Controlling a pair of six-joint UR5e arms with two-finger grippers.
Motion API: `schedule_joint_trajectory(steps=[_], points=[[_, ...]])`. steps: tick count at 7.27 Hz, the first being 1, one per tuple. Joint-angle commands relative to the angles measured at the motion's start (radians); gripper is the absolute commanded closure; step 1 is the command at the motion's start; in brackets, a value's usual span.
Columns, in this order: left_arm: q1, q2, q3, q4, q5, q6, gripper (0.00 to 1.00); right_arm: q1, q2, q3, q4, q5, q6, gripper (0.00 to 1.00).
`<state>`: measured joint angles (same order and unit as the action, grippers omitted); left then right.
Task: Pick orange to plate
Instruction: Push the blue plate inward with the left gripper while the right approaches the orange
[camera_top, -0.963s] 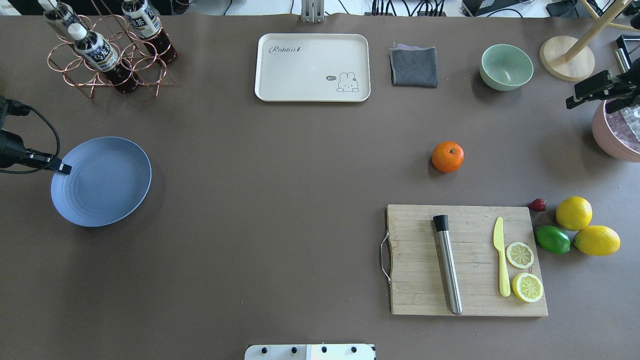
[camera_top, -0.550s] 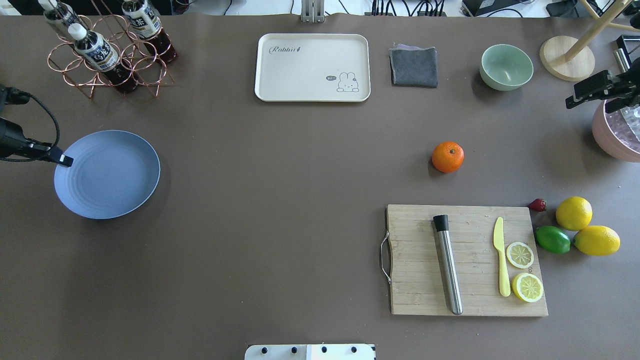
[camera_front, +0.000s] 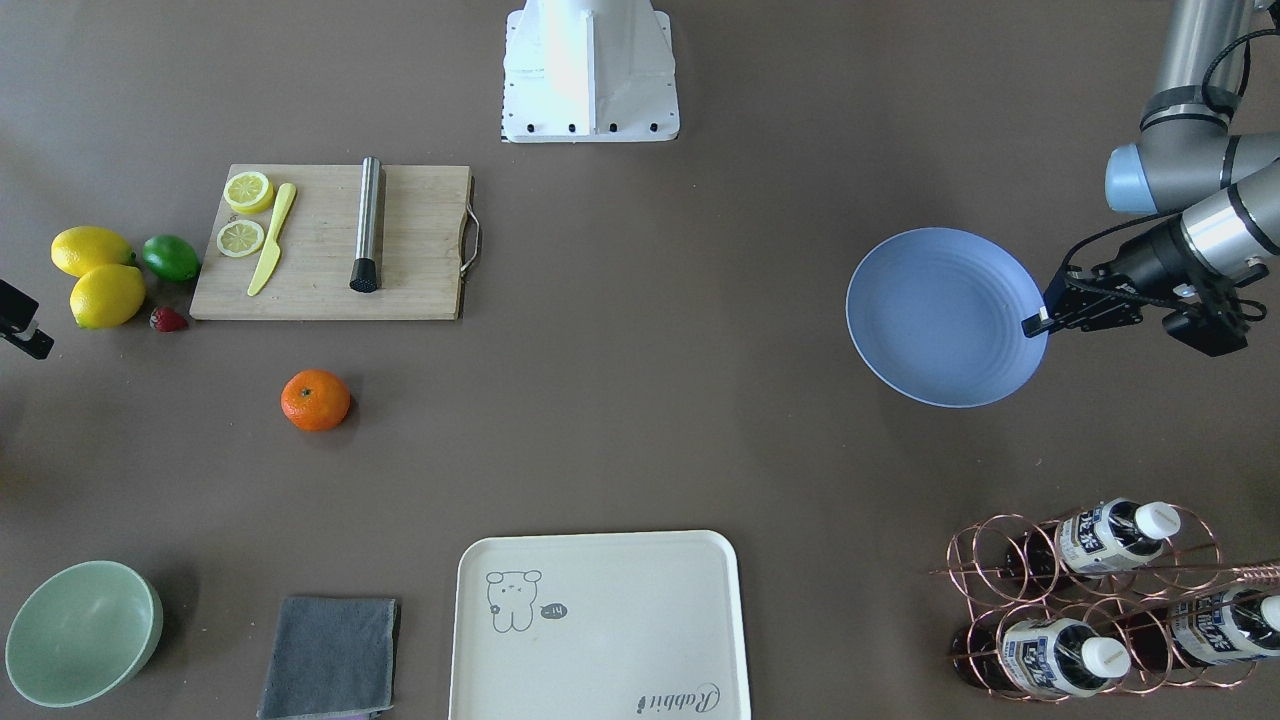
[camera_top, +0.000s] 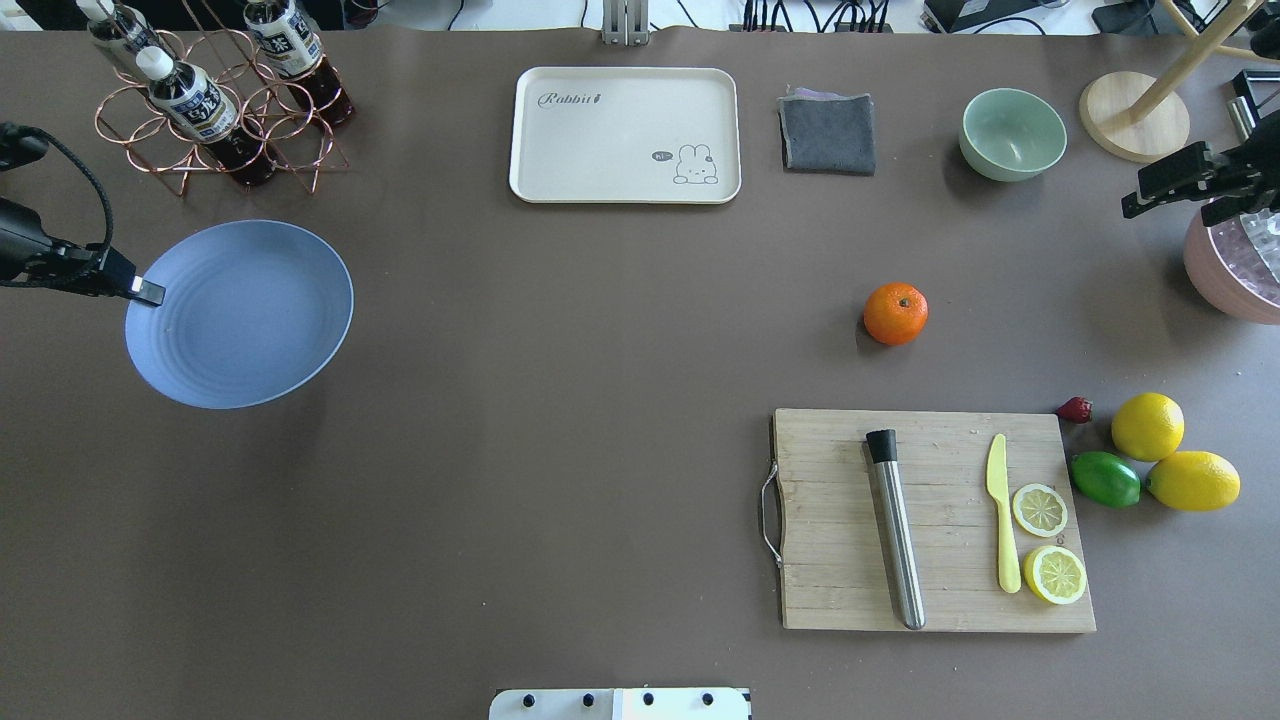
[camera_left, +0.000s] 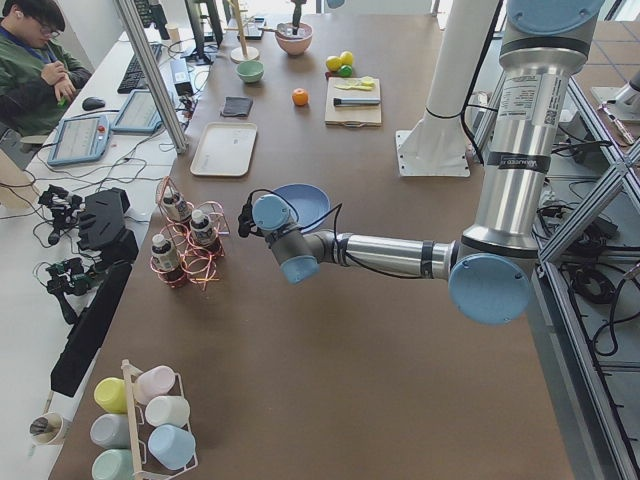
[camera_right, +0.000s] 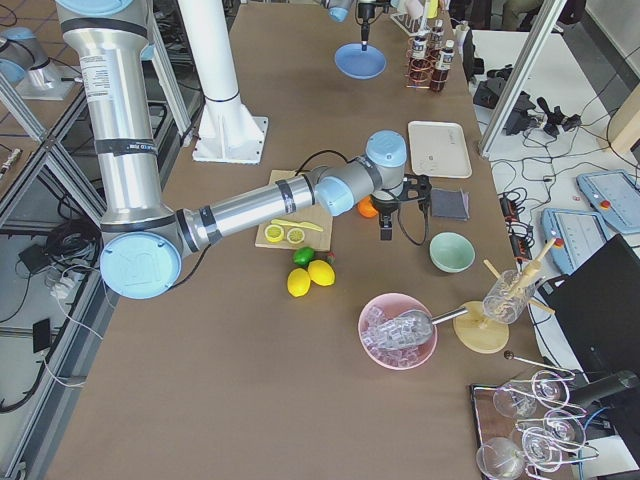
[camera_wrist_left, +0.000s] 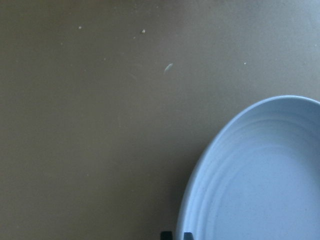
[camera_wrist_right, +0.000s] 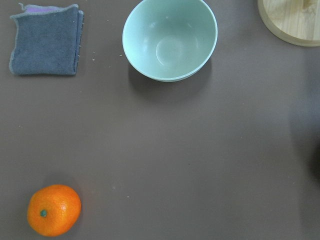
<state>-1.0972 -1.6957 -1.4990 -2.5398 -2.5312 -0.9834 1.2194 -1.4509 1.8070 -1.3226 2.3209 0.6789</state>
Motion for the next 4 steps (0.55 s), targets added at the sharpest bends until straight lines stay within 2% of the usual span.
schedule_joint_trajectory(steps=[1,2,4], points=[[0.147,-0.010,-0.113,0.001,0.145,-0.205,1.00,-0.091,0.047,0.012,-0.001,-0.073,0.129,0.00],[0.214,-0.050,-0.121,0.003,0.216,-0.284,1.00,-0.134,0.073,0.006,-0.003,-0.096,0.166,0.00],[0.330,-0.158,-0.122,0.086,0.363,-0.374,1.00,-0.229,0.139,-0.001,-0.001,-0.182,0.282,0.00]])
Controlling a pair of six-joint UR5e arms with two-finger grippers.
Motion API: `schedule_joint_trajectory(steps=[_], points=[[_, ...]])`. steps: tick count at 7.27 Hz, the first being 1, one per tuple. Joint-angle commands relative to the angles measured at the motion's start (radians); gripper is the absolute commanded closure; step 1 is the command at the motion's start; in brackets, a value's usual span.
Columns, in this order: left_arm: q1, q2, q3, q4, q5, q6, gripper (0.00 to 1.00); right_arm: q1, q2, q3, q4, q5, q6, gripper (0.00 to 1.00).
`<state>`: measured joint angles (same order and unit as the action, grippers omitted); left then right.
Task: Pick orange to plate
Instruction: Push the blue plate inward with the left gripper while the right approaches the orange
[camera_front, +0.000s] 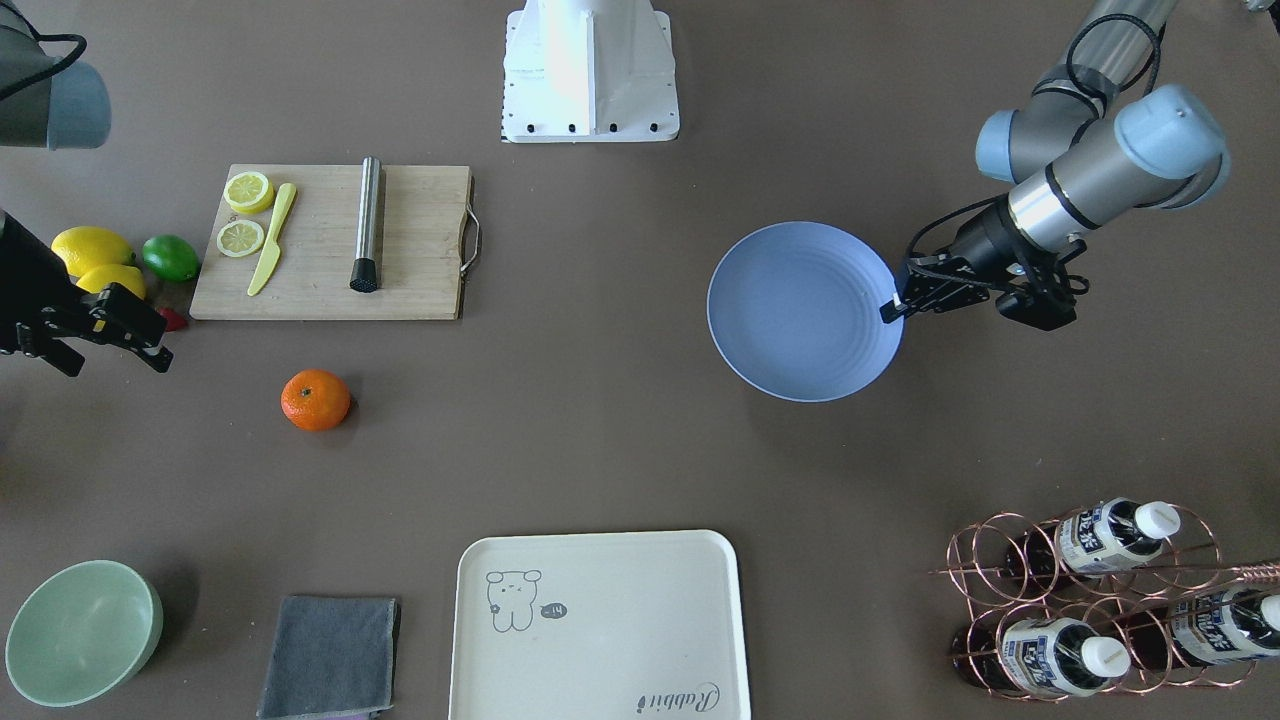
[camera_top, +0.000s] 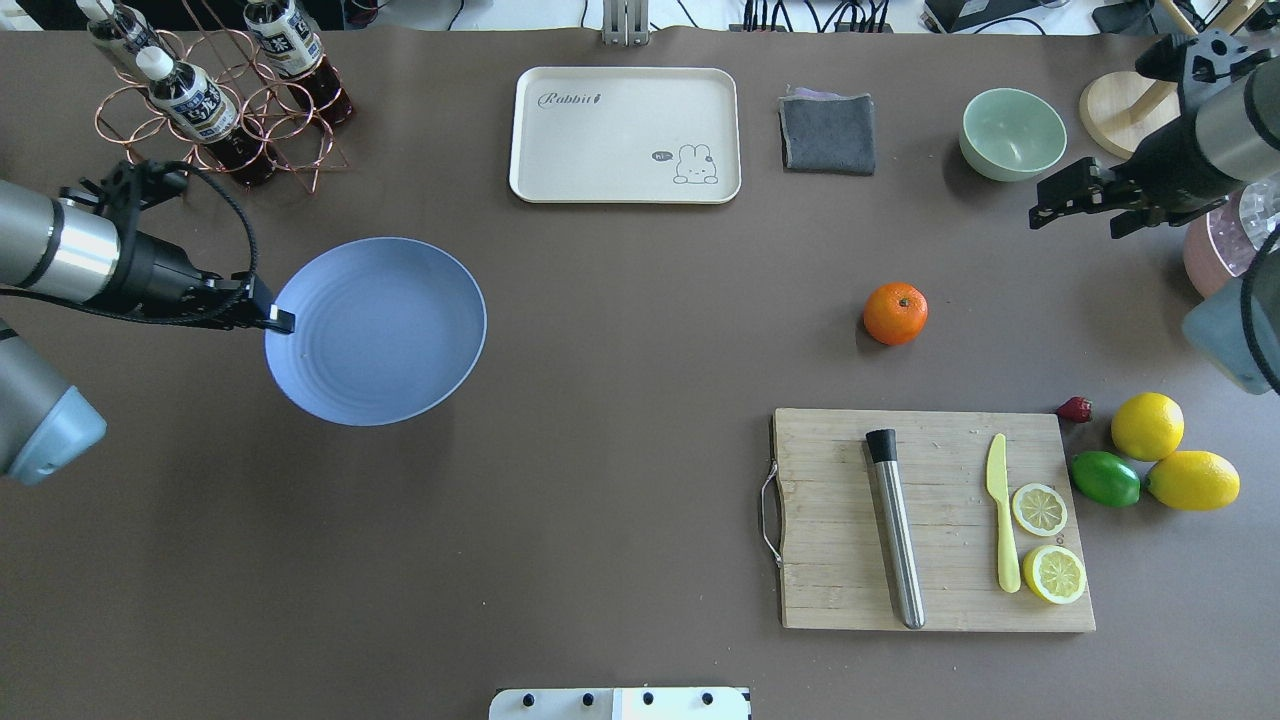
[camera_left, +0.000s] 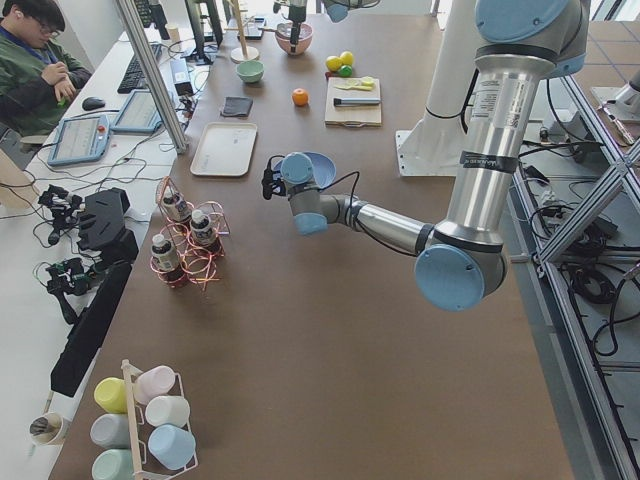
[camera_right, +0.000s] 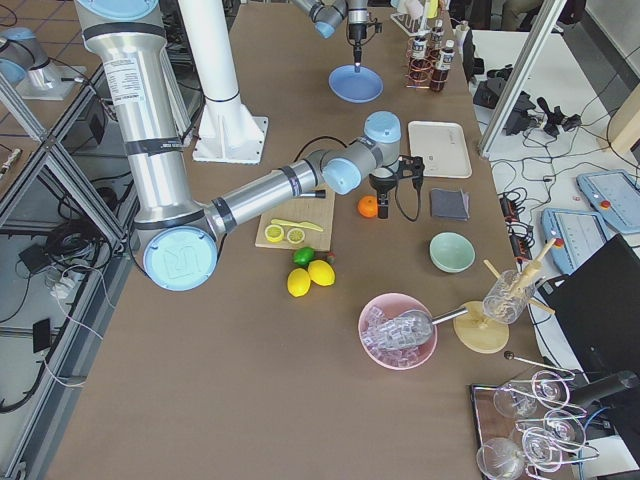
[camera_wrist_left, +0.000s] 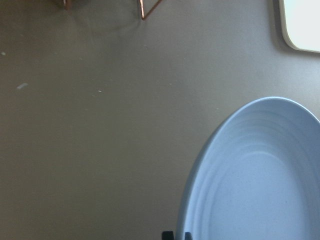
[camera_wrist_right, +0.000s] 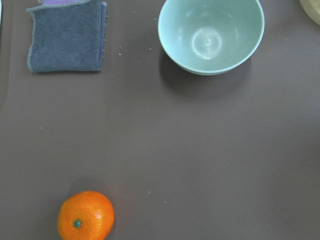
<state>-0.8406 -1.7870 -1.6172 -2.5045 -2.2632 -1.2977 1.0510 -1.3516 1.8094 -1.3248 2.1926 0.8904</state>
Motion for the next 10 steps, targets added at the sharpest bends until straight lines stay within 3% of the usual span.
schedule_joint_trajectory(steps=[1,3,5,8,9,10], points=[[0.122,-0.122,-0.009,0.102,0.149,-0.113,1.00,-0.090,0.060,-0.005,0.001,-0.062,0.114,0.00],[0.239,-0.225,-0.007,0.166,0.278,-0.204,1.00,-0.127,0.071,-0.005,0.001,-0.089,0.148,0.00],[0.345,-0.253,-0.004,0.199,0.411,-0.212,1.00,-0.157,0.069,-0.013,0.001,-0.116,0.153,0.00],[0.359,-0.253,0.000,0.199,0.413,-0.213,1.00,-0.177,0.069,-0.044,0.001,-0.128,0.153,0.00],[0.359,-0.246,-0.001,0.199,0.413,-0.209,0.84,-0.183,0.069,-0.045,0.001,-0.128,0.153,0.00],[0.357,-0.244,-0.006,0.197,0.419,-0.204,0.03,-0.187,0.069,-0.050,0.001,-0.128,0.153,0.00]])
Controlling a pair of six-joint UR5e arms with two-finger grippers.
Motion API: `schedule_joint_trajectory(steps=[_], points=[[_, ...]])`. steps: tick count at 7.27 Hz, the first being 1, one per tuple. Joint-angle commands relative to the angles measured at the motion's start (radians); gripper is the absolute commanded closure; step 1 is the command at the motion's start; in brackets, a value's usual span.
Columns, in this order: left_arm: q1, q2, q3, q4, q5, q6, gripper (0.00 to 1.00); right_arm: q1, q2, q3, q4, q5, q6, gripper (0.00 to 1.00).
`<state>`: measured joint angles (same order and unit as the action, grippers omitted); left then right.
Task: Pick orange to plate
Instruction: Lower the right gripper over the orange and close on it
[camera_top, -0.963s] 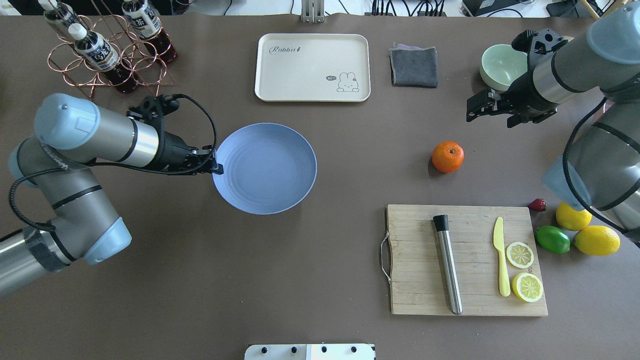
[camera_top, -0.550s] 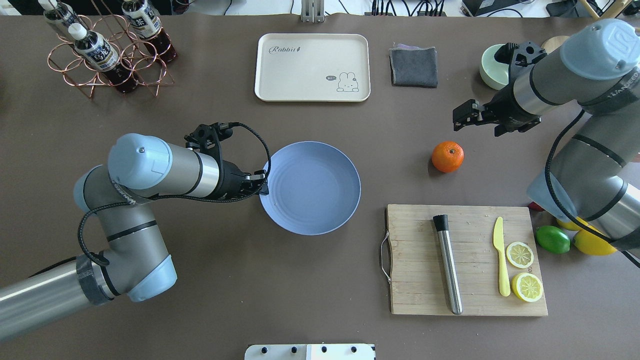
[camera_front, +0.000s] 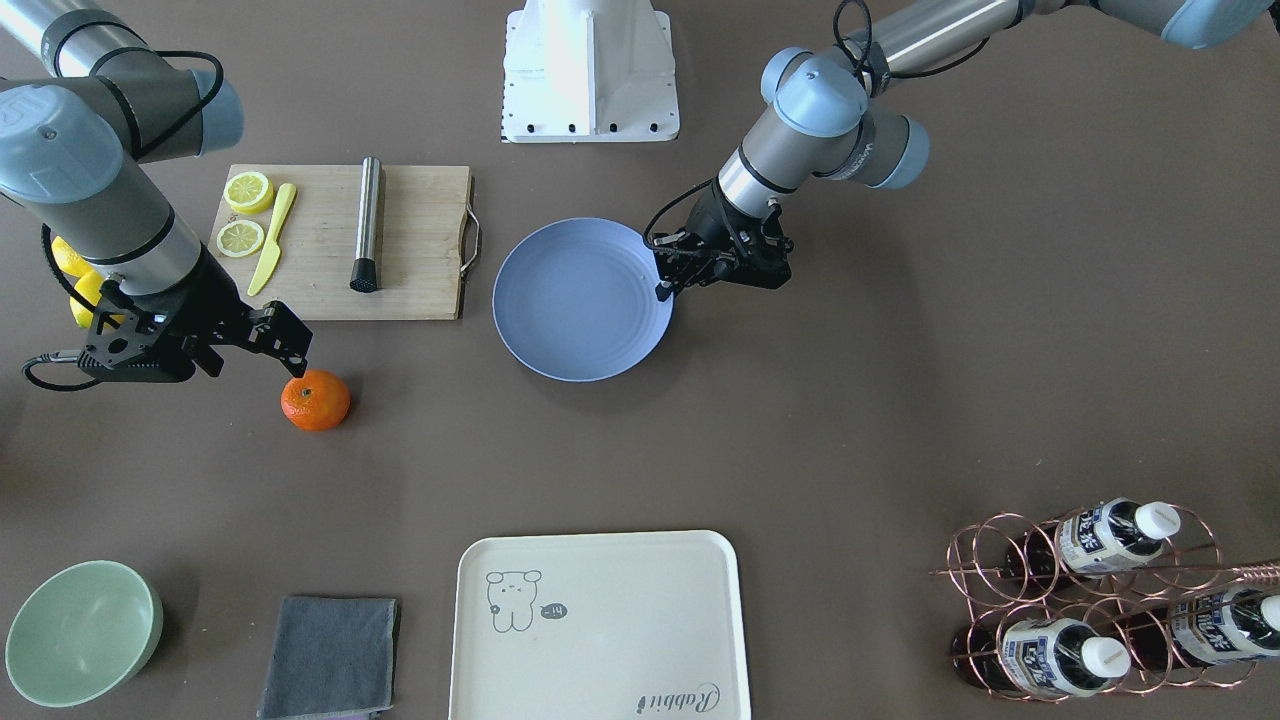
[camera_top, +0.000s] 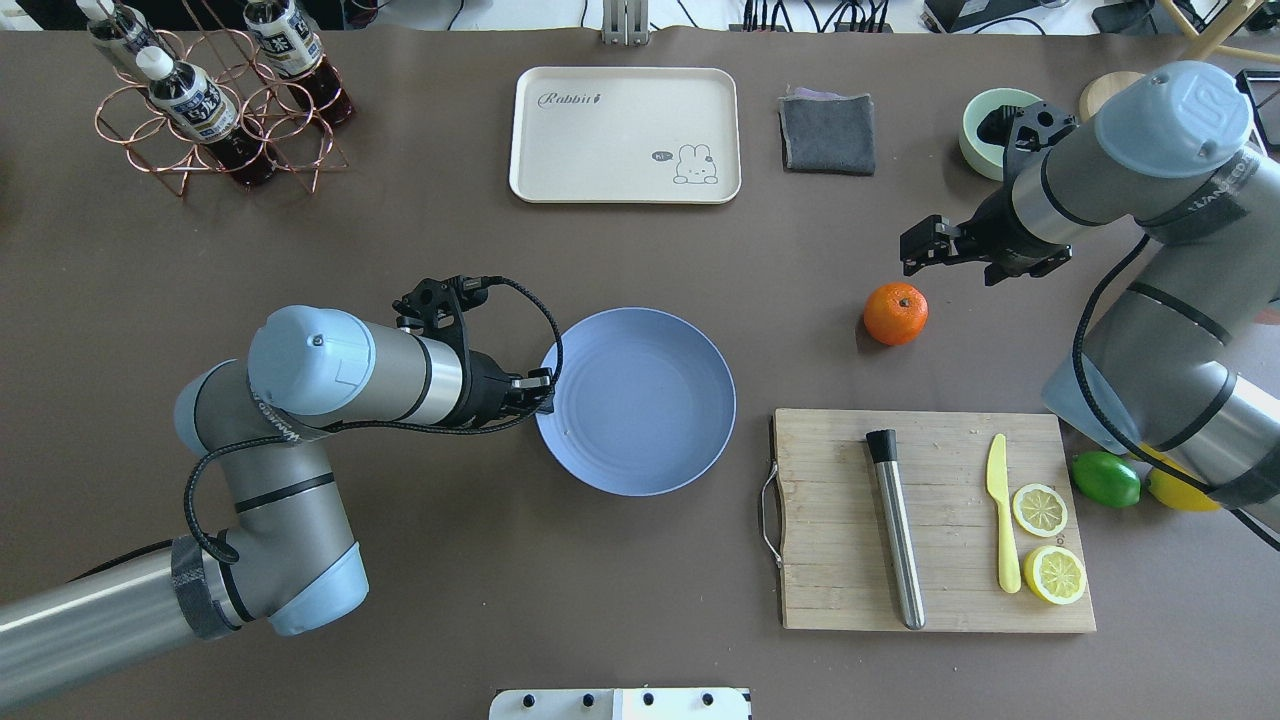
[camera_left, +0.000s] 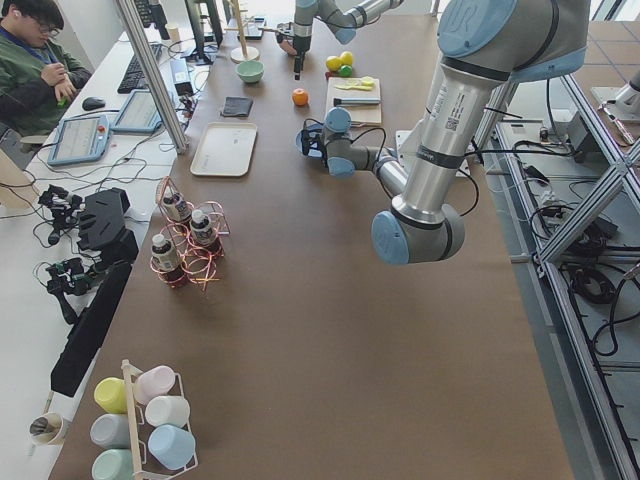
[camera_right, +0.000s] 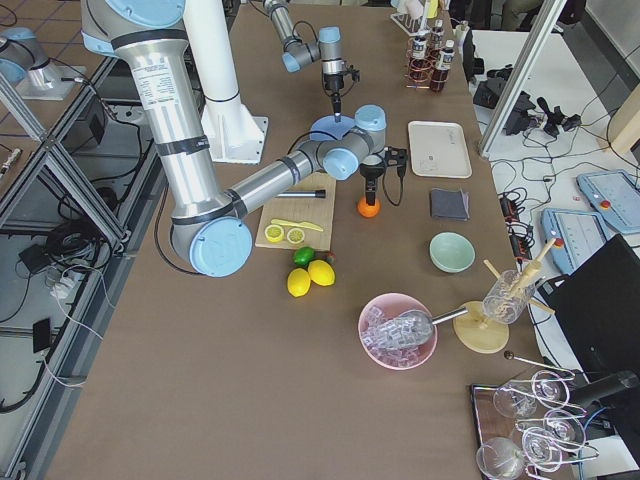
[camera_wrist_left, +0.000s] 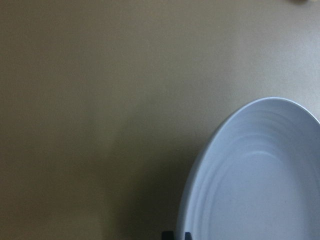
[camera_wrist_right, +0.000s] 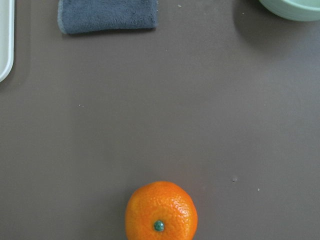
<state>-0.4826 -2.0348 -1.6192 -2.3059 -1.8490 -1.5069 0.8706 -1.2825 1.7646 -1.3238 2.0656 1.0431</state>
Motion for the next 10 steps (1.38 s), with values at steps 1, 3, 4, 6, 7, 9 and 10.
schedule_joint_trajectory(steps=[1,3,4,6,7,9,10], points=[[-0.002,0.007,-0.007,-0.003,0.008,0.005,0.02,-0.018,0.002,-0.014,0.000,-0.001,0.000,0.00],[-0.016,0.010,-0.025,-0.004,0.008,0.007,0.02,-0.063,0.024,-0.033,0.000,-0.042,0.000,0.00],[-0.019,0.013,-0.025,-0.004,0.008,0.007,0.02,-0.073,0.063,-0.080,0.000,-0.067,0.000,0.00],[-0.027,0.027,-0.022,-0.006,0.008,0.008,0.02,-0.085,0.071,-0.141,0.021,-0.094,-0.005,0.00],[-0.027,0.025,-0.022,-0.006,0.008,0.008,0.02,-0.087,0.096,-0.190,0.046,-0.102,-0.005,0.00],[-0.025,0.025,-0.022,-0.006,0.007,0.008,0.02,-0.087,0.098,-0.211,0.058,-0.101,-0.002,0.00],[-0.027,0.024,-0.022,-0.006,0.008,0.008,0.02,-0.093,0.092,-0.211,0.058,-0.101,-0.002,0.00]])
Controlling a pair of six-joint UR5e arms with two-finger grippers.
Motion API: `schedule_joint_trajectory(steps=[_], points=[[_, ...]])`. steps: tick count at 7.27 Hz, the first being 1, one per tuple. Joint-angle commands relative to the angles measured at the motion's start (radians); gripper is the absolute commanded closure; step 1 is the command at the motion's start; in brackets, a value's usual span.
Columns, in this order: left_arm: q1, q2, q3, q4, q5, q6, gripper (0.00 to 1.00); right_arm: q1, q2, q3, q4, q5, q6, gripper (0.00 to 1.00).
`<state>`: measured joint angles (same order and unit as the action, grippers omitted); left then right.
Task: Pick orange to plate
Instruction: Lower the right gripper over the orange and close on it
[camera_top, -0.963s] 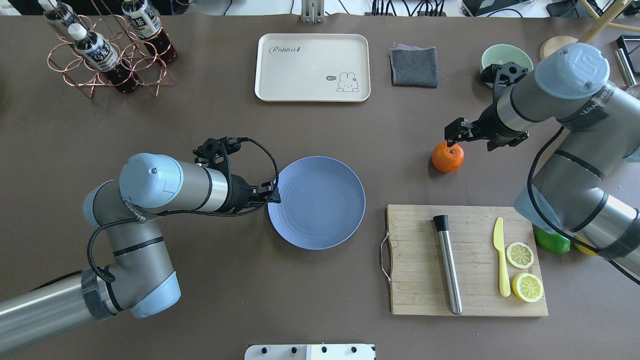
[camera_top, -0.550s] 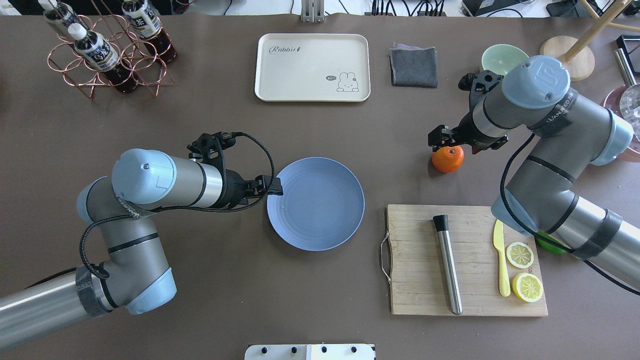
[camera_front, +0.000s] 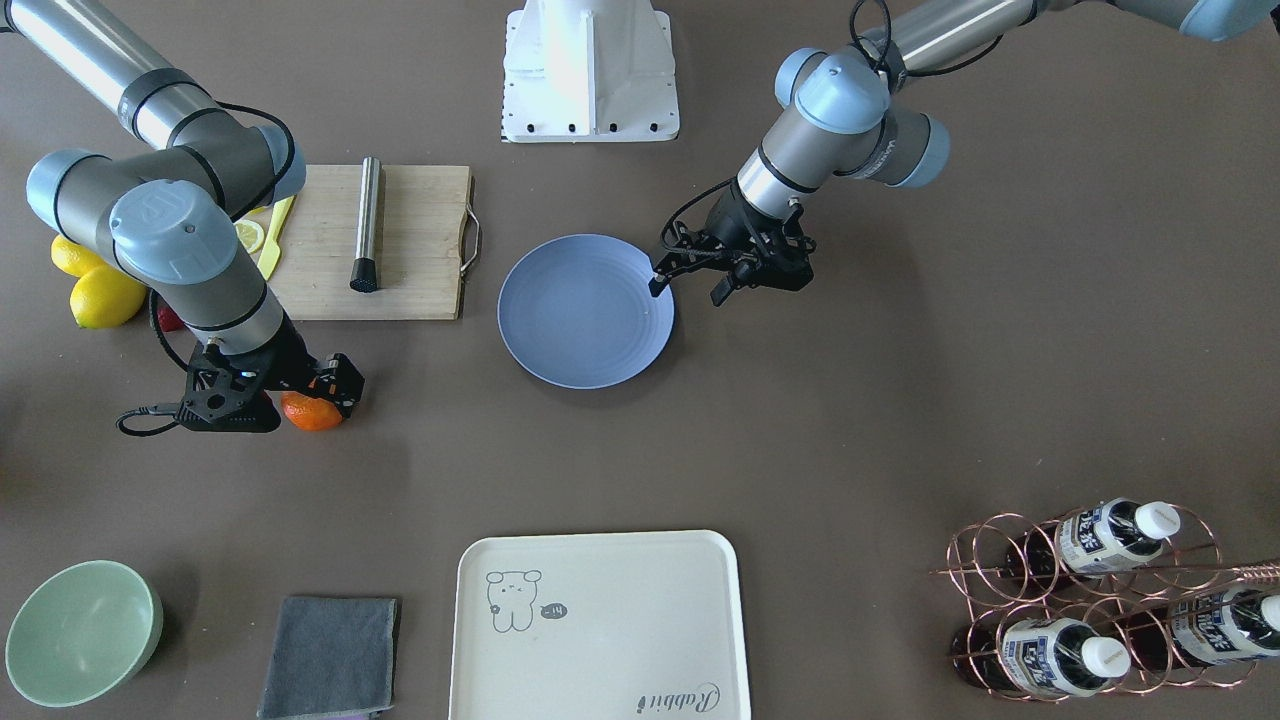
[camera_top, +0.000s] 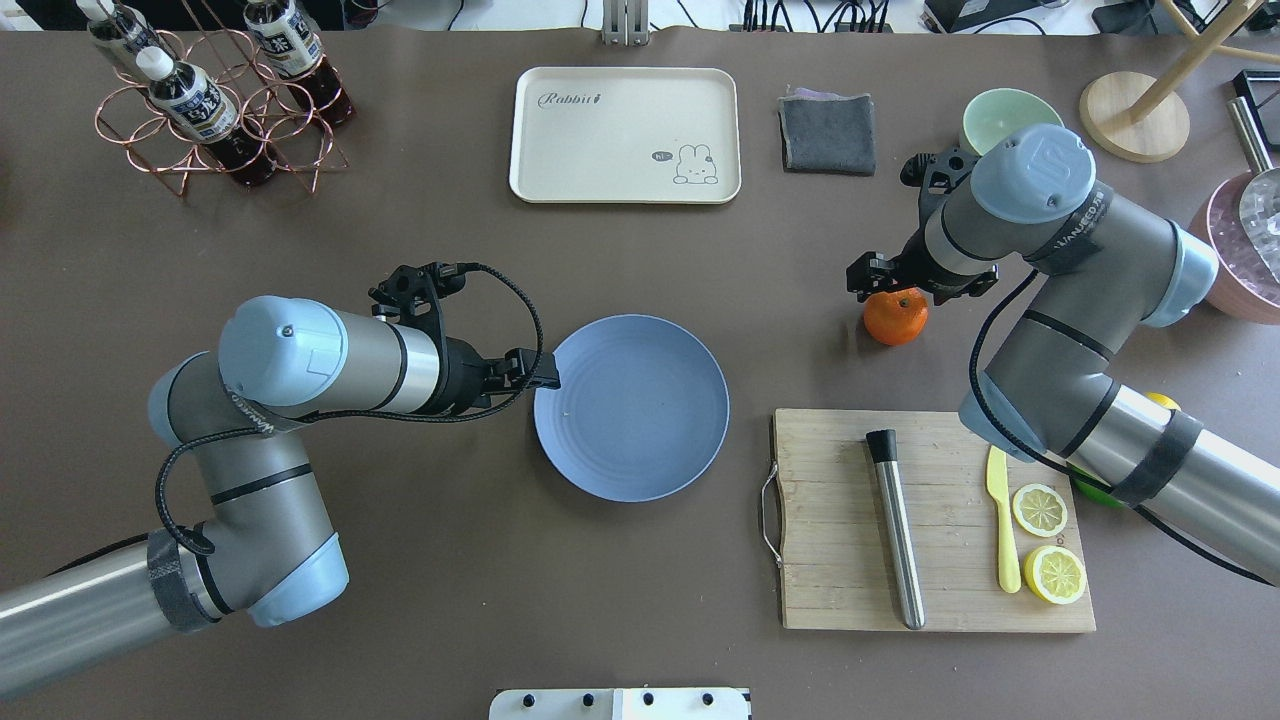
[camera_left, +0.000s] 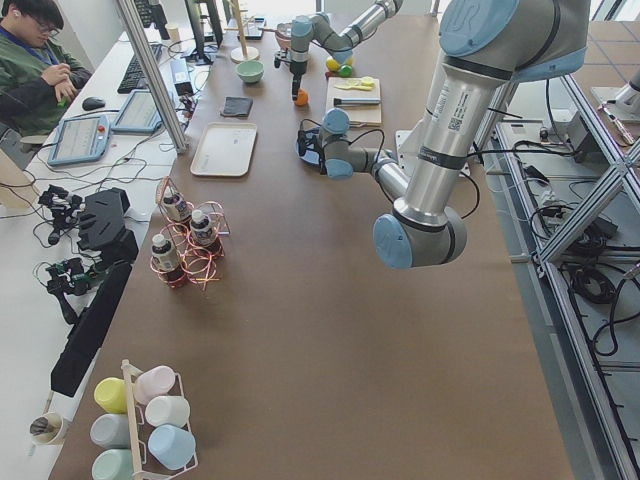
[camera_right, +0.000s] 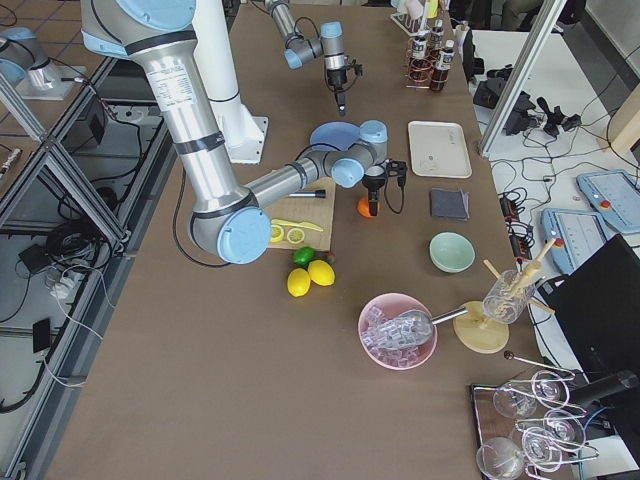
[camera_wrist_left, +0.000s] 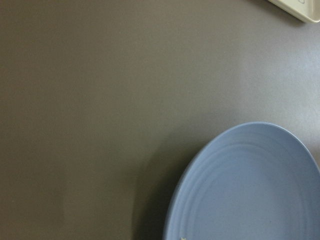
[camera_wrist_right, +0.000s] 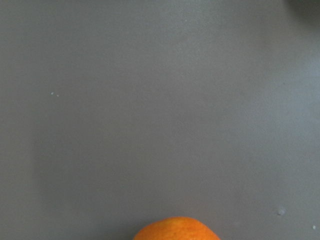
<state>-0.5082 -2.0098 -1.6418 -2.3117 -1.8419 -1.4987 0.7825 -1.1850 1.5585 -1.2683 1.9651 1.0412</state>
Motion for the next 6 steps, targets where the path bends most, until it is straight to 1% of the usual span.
schedule_joint_trajectory(steps=[1,3,4,5,6], points=[[-0.001,-0.001,0.000,0.000,0.000,0.000,0.02,-0.014,-0.008,-0.003,0.003,0.000,0.006,0.00],[-0.010,0.000,0.000,0.000,0.000,0.002,0.02,-0.035,-0.005,0.014,0.004,0.001,0.068,0.00],[-0.012,0.000,0.000,0.000,0.000,0.002,0.02,-0.043,-0.001,0.017,0.004,-0.002,0.072,0.18],[-0.012,0.002,0.000,0.000,0.000,0.000,0.02,-0.045,0.004,0.014,0.004,-0.002,0.071,0.49],[-0.010,0.002,0.002,0.000,0.000,0.000,0.02,-0.045,0.004,0.009,0.004,-0.002,0.066,0.74]])
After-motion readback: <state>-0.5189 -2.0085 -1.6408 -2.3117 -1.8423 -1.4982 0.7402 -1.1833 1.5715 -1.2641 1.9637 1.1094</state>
